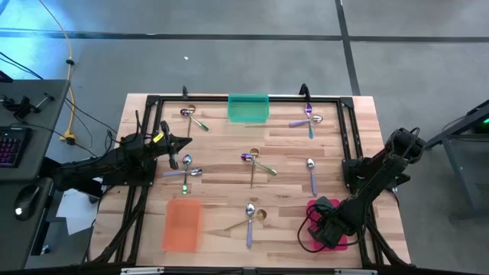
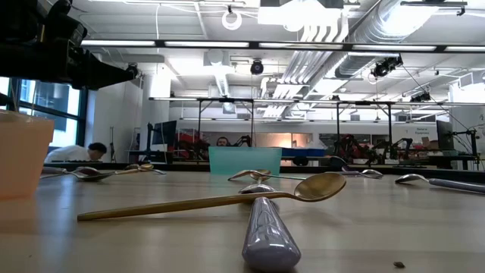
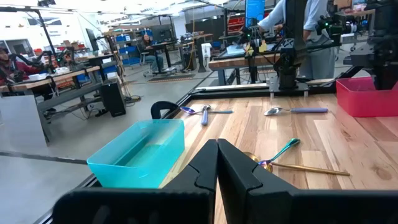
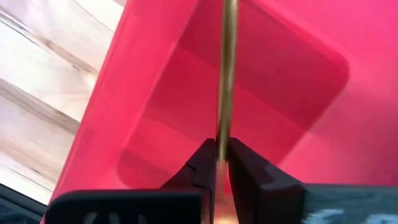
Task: Sort silverware by color (type)
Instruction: Put the gold spoon into the pink bin, then put the violet spoon into the blue bin
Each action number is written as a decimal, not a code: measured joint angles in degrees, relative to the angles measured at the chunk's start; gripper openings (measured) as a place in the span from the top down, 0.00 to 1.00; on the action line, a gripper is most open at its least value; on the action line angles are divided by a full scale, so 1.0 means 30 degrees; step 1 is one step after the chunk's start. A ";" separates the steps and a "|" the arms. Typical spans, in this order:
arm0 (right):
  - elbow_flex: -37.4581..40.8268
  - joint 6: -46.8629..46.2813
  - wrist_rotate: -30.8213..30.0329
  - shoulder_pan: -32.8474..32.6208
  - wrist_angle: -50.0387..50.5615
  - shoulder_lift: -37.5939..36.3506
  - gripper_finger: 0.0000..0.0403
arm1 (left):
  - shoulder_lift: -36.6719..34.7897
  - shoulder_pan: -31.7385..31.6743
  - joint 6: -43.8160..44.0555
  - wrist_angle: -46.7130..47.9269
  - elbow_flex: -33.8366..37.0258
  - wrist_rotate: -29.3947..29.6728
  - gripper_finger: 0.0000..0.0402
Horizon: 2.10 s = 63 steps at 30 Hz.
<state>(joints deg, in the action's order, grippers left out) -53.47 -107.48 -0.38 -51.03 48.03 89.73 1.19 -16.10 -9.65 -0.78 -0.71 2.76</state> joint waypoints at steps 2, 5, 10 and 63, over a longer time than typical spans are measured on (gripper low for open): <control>0.0000 0.0151 0.0000 0.0000 0.0040 0.0000 0.91 | 0.0000 0.0004 0.0000 0.0000 0.0000 0.0000 1.00; 0.0000 0.0203 0.0128 0.0000 0.0037 0.0000 0.86 | 0.0000 0.0003 0.0000 0.0000 0.0000 -0.0003 1.00; -0.0007 0.0261 0.0563 0.0000 0.0021 -0.0019 0.84 | 0.0000 0.0007 0.0000 0.0001 0.0000 -0.0003 1.00; 0.6142 3.3964 -0.3294 1.4747 -2.6978 -0.0051 1.00 | -0.0006 0.0001 0.2767 0.0000 0.0000 0.0000 1.00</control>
<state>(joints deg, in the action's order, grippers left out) -35.05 -5.59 -10.26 -6.78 -32.90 89.58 1.17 -16.09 -1.35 -0.78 -0.71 2.76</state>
